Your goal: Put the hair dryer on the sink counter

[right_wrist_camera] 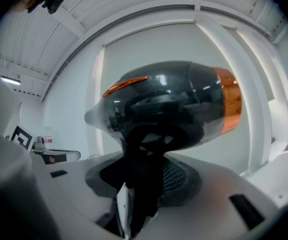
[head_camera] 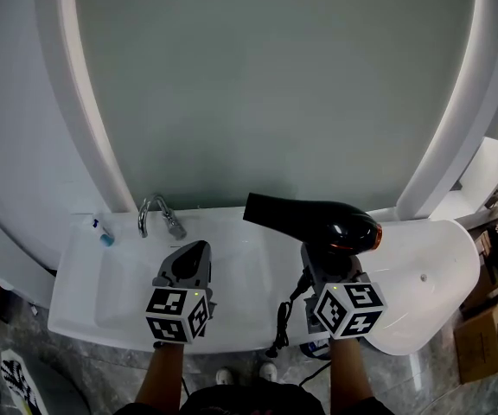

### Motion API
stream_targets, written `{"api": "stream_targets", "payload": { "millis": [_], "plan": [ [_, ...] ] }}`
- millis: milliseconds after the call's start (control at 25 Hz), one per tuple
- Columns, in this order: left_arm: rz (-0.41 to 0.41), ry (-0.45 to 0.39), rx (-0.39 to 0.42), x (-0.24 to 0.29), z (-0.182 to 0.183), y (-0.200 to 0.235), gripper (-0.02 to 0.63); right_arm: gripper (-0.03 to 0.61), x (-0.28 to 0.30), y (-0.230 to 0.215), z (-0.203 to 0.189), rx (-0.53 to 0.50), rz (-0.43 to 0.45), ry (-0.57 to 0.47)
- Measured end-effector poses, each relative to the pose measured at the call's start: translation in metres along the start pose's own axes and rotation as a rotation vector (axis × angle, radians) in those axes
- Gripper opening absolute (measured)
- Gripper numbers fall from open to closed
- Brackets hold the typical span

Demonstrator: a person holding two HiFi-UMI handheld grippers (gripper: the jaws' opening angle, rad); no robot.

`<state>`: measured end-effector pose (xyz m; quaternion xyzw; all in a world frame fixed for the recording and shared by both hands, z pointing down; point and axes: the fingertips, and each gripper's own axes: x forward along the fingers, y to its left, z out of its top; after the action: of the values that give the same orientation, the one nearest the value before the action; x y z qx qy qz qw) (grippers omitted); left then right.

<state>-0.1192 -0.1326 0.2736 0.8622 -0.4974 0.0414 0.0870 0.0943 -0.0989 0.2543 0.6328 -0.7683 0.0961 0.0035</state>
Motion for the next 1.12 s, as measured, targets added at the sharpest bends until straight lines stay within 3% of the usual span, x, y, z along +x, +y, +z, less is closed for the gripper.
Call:
{"api": "stream_targets", "payload": {
  "millis": [680,1120],
  "plan": [
    [0.023,0.055,-0.004,0.024,-0.019,-0.006,0.011,0.179,0.025,-0.022,-0.024,0.005,0.019,0.079],
    [0.044,0.117,-0.025,0.06,-0.047,0.006,0.011,0.179,0.06,-0.041,-0.066,0.012,0.036,0.185]
  ]
}}
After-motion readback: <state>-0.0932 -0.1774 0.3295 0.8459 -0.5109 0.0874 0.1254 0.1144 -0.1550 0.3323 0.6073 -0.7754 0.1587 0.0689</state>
